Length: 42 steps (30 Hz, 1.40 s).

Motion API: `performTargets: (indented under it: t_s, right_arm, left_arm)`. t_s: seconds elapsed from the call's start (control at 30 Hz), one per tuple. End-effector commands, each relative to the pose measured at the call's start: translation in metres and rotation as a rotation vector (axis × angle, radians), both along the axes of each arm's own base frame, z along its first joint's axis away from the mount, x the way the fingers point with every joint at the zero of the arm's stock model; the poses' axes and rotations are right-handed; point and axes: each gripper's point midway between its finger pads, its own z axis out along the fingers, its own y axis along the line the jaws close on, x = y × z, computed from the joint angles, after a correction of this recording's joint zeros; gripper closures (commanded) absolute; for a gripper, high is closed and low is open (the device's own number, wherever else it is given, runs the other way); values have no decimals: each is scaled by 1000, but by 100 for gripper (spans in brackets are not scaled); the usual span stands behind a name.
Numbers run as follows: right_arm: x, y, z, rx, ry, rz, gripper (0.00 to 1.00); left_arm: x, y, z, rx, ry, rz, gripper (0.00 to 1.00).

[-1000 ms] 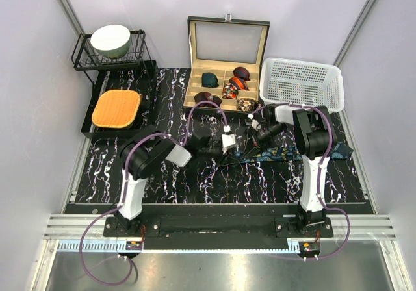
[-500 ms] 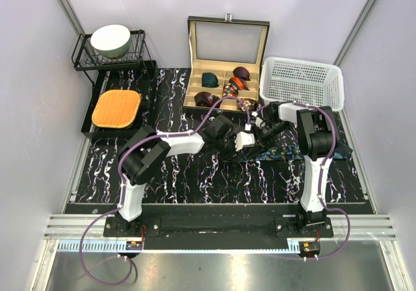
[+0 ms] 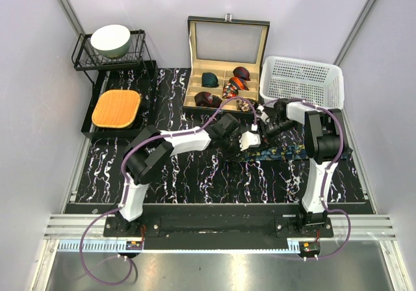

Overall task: Roll the ties
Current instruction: Roll the tie at the center of the board.

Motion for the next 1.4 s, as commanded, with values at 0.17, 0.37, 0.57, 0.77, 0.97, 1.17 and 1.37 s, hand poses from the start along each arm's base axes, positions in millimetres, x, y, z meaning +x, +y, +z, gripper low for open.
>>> performTargets:
  t_s: [0.17,0.37,0.57,0.77,0.97,1.17,1.37]
  right_arm:
    - [-14,20,-13,0,-27,97,57]
    - [-14,15,-32,-83,-61,135,82]
    - [-9,1,-51,-196,-89,149,100]
    - [-7,-12,-63,-257,-75,141,100]
    - [-8,-20,-73,-286,-35,119,100]
    - [-7,-27,-73,-262,-20,106,100]
    - [-7,-25,-77,-225,19,113,100]
  left_arm:
    - [-38,71,-73,365,159,40,100]
    - [-41,72,-71,368,174,48,100]
    - [-49,71,-61,333,198,43,93]
    - [-43,52,-56,190,176,45,50]
    - [-16,19,-40,-45,89,59,33]
    - [7,-6,-7,-342,17,67,25]
    - [3,-19,-2,-506,-2,-28,22]
